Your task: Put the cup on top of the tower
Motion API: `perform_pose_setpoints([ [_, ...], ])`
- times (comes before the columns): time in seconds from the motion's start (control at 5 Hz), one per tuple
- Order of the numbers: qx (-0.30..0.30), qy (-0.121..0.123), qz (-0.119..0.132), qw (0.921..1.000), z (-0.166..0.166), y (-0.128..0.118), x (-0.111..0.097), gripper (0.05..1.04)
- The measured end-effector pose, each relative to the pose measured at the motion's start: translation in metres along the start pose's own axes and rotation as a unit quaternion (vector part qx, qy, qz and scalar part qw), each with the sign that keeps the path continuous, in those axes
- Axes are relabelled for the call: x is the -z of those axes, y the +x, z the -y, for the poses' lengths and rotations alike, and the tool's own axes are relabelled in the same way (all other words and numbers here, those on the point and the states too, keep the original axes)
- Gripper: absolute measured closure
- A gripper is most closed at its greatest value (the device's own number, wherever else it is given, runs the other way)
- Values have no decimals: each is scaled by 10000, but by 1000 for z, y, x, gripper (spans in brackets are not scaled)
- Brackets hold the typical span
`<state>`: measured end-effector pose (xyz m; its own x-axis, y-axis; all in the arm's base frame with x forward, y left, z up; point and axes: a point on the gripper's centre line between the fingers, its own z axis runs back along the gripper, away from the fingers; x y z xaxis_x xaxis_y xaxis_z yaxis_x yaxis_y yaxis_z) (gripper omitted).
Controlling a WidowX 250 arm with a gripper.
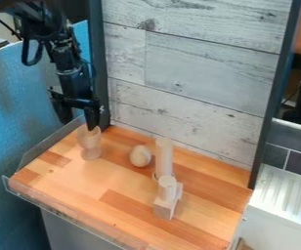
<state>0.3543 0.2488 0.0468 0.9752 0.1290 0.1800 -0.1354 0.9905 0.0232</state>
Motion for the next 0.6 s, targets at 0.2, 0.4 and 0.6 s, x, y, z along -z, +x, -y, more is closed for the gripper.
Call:
perform_pose_setpoints([
  [0.2,-103,71,-41,9999,-6,3,16,83],
  [0.4,-222,96,25,9997,-10,9,32,83],
  [0.6,-387,109,117,9991,-15,17,40,83],
])
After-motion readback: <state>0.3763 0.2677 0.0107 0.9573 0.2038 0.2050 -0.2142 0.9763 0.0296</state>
